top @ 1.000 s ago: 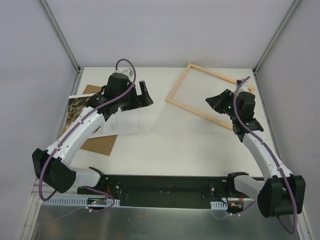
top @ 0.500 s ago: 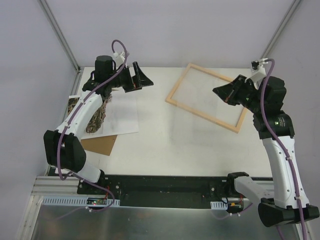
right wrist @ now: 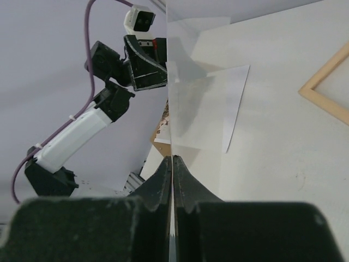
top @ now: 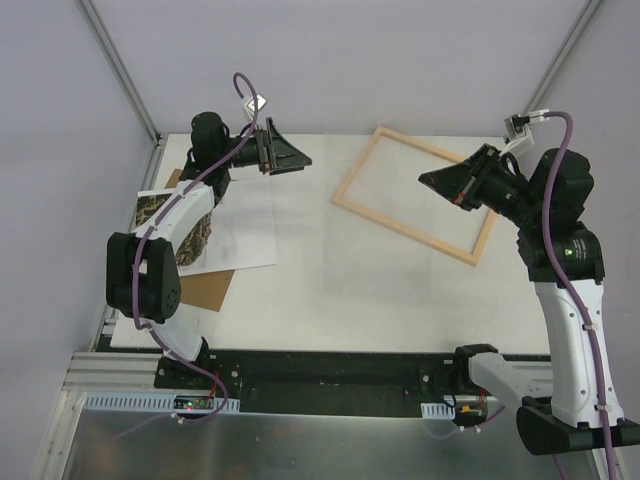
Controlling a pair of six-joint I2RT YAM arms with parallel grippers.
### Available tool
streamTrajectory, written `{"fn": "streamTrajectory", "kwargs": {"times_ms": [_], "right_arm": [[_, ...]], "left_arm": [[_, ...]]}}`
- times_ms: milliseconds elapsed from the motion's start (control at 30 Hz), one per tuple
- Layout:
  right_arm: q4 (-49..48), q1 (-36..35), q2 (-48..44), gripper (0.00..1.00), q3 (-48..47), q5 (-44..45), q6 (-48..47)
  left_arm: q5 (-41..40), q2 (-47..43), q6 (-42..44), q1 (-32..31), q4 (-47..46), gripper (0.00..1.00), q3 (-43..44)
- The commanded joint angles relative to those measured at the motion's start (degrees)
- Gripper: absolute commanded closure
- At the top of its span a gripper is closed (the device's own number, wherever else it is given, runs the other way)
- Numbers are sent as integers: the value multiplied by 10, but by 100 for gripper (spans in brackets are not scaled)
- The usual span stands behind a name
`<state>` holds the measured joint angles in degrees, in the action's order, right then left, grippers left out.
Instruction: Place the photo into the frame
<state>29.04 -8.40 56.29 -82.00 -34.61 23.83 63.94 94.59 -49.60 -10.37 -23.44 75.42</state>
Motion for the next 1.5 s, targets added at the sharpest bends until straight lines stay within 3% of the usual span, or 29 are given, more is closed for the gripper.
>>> {"fn": "streamTrajectory", "kwargs": {"times_ms": [0, 267, 433, 733, 1000, 1200, 1467], "right_arm": [[-59, -3, 3, 99, -36, -43, 57], [-99, -4, 33, 99, -68, -63, 98], [-113, -4, 49, 99, -71, -66, 102], [-138, 12, 87, 99, -90, -91, 97], [-151, 66, 112, 99, -91, -132, 86], [-197, 74, 131, 99, -63, -147, 101], [-240, 76, 149, 99, -35, -141, 109]], "left_arm": [[69, 27, -121, 4, -201, 2, -18], [82, 55, -192, 6, -295, 4, -13], [87, 64, -289, 6, -404, 6, -19], [93, 70, -416, 6, -549, 24, -28], [95, 52, -449, 6, -567, 48, -37], [96, 35, -452, 5, -563, 52, -44], [97, 17, -460, 3, -562, 66, -46]]}}
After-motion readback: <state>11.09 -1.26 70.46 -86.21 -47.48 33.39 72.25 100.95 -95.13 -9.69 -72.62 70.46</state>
